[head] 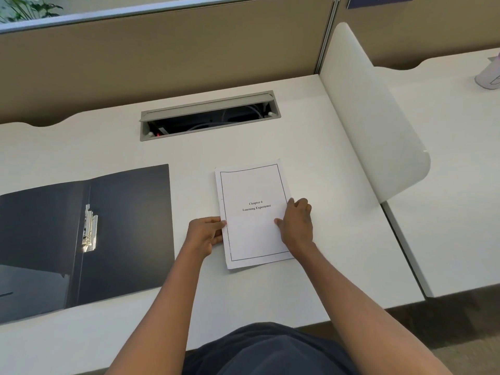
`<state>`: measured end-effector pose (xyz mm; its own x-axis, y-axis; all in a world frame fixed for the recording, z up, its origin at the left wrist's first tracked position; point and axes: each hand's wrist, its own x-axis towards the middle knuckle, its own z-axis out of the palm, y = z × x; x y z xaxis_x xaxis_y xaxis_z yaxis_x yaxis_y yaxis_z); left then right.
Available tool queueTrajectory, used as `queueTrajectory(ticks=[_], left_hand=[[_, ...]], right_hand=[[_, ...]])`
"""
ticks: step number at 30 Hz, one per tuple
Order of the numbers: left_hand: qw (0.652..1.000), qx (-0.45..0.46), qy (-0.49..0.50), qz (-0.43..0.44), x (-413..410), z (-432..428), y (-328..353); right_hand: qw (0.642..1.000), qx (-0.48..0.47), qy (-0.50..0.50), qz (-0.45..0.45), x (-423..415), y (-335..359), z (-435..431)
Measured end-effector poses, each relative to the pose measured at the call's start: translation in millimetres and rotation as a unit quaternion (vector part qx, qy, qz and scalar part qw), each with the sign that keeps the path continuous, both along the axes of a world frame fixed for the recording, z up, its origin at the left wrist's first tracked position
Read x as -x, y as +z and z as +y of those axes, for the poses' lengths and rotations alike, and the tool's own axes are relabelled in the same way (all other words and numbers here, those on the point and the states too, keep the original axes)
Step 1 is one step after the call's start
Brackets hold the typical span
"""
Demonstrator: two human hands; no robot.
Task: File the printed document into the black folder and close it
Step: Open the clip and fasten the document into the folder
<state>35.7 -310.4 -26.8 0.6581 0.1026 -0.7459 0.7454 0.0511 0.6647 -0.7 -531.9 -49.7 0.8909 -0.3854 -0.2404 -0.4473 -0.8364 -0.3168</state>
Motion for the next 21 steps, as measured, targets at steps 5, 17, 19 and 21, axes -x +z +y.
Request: queueTrajectory(ticks=[5,17,19,21], left_hand=[[1.0,0.023,0.004,-0.004,0,3,2],[0.996,0.083,0.032,-0.021,3,52,3],[0.995,0.09,0.035,-0.022,3,69,6],[0.995,0.092,0.035,-0.024,3,81,8]], right_hand=[[0.999,-0.03,-0.011,-0.003,2,3,-1],[0.96,-0.261,-0.093,-0.043,-9,21,3],[0.947,-0.302,-0.1,-0.036,-14,25,19],[0.933,-0.339,-0.108,-0.047,-15,26,31]])
